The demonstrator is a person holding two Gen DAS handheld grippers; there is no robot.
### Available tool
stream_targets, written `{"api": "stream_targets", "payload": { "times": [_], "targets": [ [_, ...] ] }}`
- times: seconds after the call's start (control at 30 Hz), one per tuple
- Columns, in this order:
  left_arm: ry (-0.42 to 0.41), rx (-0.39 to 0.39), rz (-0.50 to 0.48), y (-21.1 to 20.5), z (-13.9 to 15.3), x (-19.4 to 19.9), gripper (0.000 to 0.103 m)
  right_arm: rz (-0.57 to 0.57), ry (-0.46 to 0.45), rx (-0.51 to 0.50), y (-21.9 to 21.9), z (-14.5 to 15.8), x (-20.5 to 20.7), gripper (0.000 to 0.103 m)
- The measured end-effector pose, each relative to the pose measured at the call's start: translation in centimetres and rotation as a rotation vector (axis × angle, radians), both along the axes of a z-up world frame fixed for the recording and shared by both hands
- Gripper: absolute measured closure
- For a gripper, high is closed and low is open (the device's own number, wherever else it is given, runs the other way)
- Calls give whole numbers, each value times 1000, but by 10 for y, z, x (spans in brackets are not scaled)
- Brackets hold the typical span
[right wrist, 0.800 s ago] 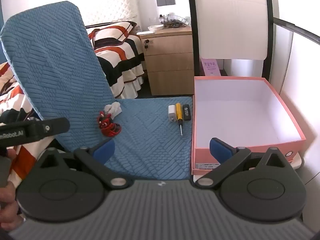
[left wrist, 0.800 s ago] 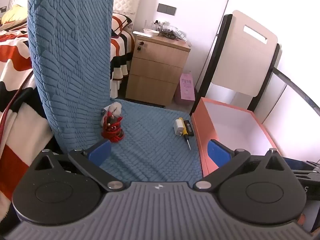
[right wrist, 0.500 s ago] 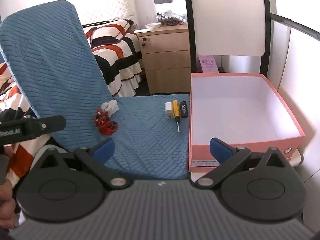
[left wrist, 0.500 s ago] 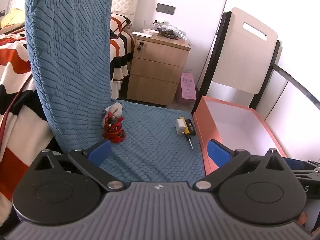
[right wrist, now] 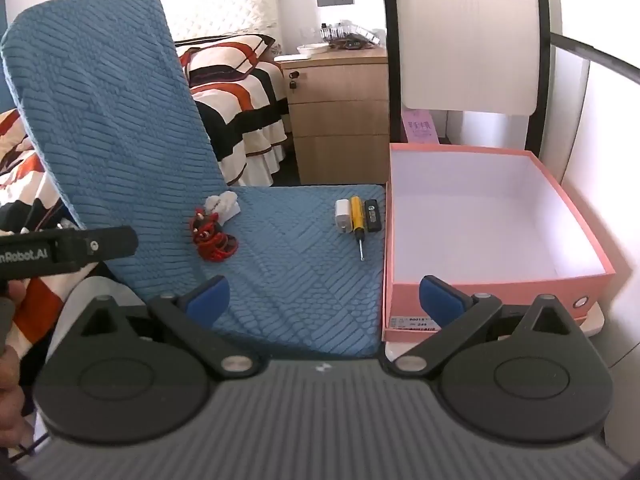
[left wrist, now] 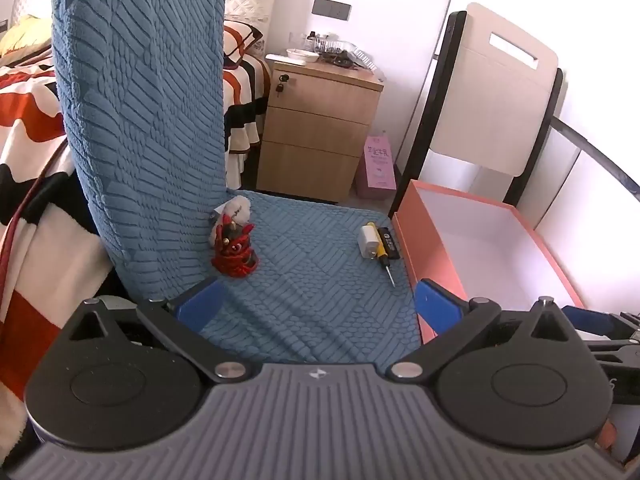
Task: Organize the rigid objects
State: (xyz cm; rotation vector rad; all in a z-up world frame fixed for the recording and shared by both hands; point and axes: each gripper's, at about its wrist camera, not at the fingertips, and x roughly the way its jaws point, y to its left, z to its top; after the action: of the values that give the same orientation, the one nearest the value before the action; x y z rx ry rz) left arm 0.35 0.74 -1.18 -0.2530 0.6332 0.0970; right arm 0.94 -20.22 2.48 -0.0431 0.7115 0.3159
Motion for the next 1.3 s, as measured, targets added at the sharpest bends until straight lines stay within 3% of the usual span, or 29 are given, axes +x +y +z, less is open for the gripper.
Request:
{"api": "stream_targets", "payload": {
  "times": [1.3],
  "targets": [
    [18,-21,6,1,-12,6,0,-2,29,-6,-1,-8,4,0]
  ]
}}
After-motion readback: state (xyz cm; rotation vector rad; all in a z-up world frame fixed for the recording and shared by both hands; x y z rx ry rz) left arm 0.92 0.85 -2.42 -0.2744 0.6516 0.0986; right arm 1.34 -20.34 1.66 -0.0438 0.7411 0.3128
